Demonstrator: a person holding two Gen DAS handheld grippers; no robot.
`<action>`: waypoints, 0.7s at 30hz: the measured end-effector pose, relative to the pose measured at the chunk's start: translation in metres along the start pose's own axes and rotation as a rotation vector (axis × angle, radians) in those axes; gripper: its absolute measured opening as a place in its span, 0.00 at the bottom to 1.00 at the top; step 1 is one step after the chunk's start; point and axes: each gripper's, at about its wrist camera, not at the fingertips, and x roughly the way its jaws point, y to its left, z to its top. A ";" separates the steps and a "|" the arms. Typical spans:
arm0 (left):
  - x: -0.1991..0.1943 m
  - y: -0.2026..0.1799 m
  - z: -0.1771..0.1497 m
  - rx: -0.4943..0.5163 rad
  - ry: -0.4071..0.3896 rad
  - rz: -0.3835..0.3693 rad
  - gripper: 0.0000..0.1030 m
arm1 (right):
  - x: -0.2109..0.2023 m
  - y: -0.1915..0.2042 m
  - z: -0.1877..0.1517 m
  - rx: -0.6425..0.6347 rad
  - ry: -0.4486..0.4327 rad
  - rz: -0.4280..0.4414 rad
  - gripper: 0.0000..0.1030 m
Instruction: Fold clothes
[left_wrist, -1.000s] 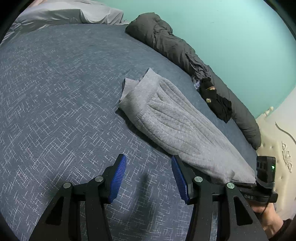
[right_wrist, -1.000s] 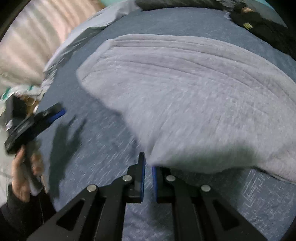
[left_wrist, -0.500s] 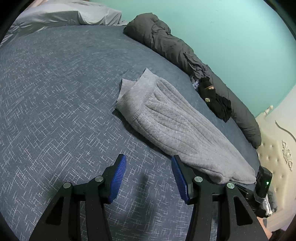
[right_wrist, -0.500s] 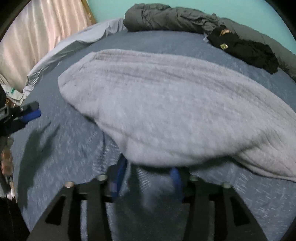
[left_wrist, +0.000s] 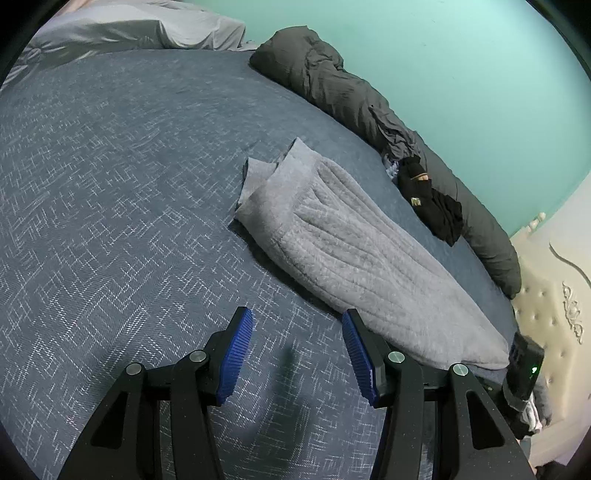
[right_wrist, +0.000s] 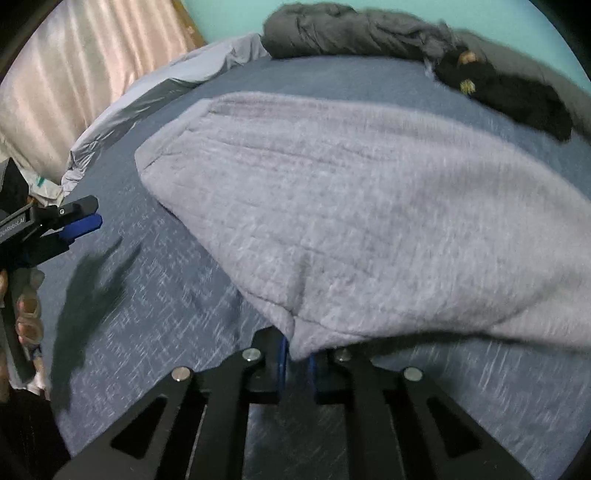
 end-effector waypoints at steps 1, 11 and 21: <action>0.000 0.000 0.000 0.001 0.000 0.000 0.53 | 0.000 0.001 -0.001 0.004 0.007 0.008 0.07; 0.005 -0.001 0.004 0.000 0.005 0.002 0.53 | -0.005 -0.001 0.001 -0.016 0.097 -0.015 0.20; 0.009 0.004 0.020 -0.010 -0.012 0.017 0.53 | -0.087 -0.042 -0.005 -0.013 0.053 0.051 0.38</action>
